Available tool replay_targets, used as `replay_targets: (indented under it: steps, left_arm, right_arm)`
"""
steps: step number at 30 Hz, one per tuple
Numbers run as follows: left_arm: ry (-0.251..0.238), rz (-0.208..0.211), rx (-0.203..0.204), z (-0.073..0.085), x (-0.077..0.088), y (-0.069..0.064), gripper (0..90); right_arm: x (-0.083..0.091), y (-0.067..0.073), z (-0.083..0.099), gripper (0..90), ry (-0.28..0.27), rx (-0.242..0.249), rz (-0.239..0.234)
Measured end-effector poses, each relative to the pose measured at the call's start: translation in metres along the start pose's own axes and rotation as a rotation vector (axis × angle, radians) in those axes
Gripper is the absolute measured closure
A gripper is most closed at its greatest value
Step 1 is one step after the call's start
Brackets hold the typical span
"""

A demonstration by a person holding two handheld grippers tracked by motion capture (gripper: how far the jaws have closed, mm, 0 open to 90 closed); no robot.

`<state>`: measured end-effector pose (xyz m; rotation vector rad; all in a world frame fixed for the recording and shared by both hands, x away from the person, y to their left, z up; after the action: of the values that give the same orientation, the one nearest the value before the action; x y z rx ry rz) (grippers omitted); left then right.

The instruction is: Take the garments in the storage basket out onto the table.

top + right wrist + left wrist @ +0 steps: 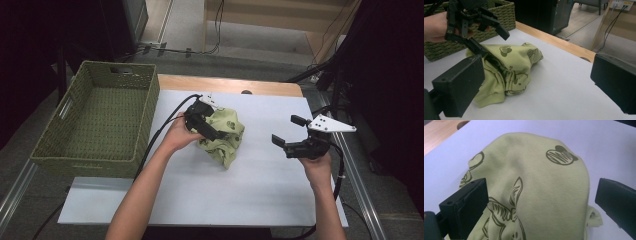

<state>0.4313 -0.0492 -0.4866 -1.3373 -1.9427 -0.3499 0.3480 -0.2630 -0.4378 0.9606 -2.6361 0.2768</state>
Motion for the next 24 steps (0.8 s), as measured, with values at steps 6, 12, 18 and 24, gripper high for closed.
replay_targets:
  steps: [6, 12, 18, 24]
  left_arm:
    - [-0.03, 0.0, 0.004, -0.001, 0.008, -0.005, 0.0]
    - [-0.085, -0.023, 0.021, -0.002, 0.027, -0.007, 0.0]
    - [-0.119, -0.038, 0.019, 0.0, 0.043, -0.008, 0.0]
    - [-0.149, -0.056, 0.021, 0.005, 0.058, -0.008, 0.0]
  right_arm:
    - [0.0, -0.002, 0.0, 0.0, -0.004, -0.007, 0.009]
    - [0.0, -0.003, 0.001, 0.0, -0.006, -0.008, 0.014]
    - [-0.001, -0.003, 0.002, 0.0, 0.003, -0.015, 0.006]
    - [-0.002, -0.003, 0.004, 0.0, 0.005, -0.026, 0.0]
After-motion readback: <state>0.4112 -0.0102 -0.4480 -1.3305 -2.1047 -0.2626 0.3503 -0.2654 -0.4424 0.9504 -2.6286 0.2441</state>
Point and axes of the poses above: each handheld gripper's, and its own axes: x roughly backward along the jaws, z roughly out of its underside, y roughly to its left, the point moved 9 cm from there along -x, roughly forward along the jaws, and after that the axes turned 7 degrees about x, right-handed, at the moved point
